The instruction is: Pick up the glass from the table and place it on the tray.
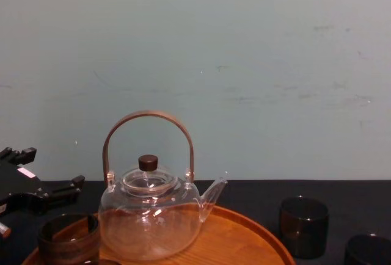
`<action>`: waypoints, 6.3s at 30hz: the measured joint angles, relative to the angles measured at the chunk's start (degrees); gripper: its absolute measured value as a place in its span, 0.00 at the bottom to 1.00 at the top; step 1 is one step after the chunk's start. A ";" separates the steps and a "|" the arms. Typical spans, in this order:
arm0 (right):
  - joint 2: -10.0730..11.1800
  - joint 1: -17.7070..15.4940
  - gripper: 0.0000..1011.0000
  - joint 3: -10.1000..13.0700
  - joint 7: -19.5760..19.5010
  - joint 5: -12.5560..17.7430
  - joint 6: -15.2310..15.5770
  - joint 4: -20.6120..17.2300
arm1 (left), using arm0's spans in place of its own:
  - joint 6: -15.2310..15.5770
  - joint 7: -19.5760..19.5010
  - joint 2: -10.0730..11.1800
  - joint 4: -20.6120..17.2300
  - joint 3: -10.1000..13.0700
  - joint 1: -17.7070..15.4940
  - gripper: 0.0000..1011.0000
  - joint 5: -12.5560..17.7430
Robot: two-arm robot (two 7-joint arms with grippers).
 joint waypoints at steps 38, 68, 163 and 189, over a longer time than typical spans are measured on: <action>-0.58 0.82 0.89 -0.07 0.50 -0.52 -0.26 0.60 | 0.00 0.00 0.00 0.00 0.00 0.00 0.99 0.00; -0.13 0.39 0.89 -3.57 4.92 -0.93 -3.89 -5.03 | 0.00 0.00 0.00 0.00 0.00 0.00 0.99 0.00; -6.21 7.85 0.99 -15.81 6.99 -3.06 -6.97 -0.11 | 0.00 0.00 0.00 0.00 0.00 0.00 0.99 0.00; -1.18 -2.44 0.99 -9.00 6.67 1.79 -11.47 -10.06 | 0.00 0.00 0.00 0.00 0.00 0.00 0.99 0.00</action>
